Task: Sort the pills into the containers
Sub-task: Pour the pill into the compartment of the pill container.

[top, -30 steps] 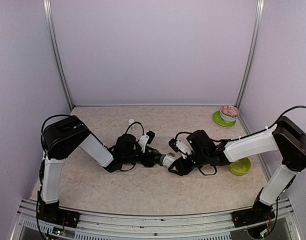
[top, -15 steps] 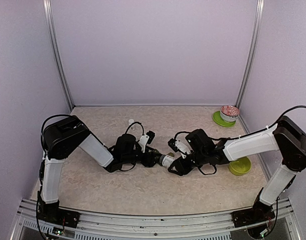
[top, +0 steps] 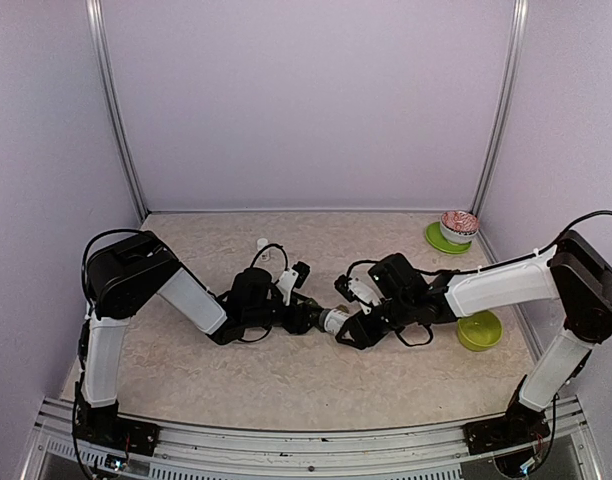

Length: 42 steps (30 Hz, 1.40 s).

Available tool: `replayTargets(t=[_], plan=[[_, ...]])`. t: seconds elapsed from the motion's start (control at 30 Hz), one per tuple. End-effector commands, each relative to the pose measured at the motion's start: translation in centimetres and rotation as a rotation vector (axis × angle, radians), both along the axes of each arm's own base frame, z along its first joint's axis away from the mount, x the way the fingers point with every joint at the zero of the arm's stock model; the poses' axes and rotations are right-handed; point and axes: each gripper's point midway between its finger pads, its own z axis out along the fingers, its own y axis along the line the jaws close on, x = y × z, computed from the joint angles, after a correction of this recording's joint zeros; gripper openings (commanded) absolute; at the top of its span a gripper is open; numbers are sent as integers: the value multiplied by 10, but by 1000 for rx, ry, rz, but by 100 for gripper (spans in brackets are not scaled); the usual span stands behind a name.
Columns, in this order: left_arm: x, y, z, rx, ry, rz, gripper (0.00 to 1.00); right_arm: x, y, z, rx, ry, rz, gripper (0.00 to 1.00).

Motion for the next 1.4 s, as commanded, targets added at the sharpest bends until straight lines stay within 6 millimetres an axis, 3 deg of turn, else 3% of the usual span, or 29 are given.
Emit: replayTargets(t=[0.0, 1.07, 1.37], plan=[[-7, 8, -26, 62, 37, 1, 66, -2, 6, 3, -2, 12, 12, 0], [-7, 8, -23, 57, 35, 1, 66, 0, 11, 15, -10, 37, 13, 0], [-6, 8, -22, 55, 32, 2, 66, -2, 8, 8, -49, 70, 12, 0]])
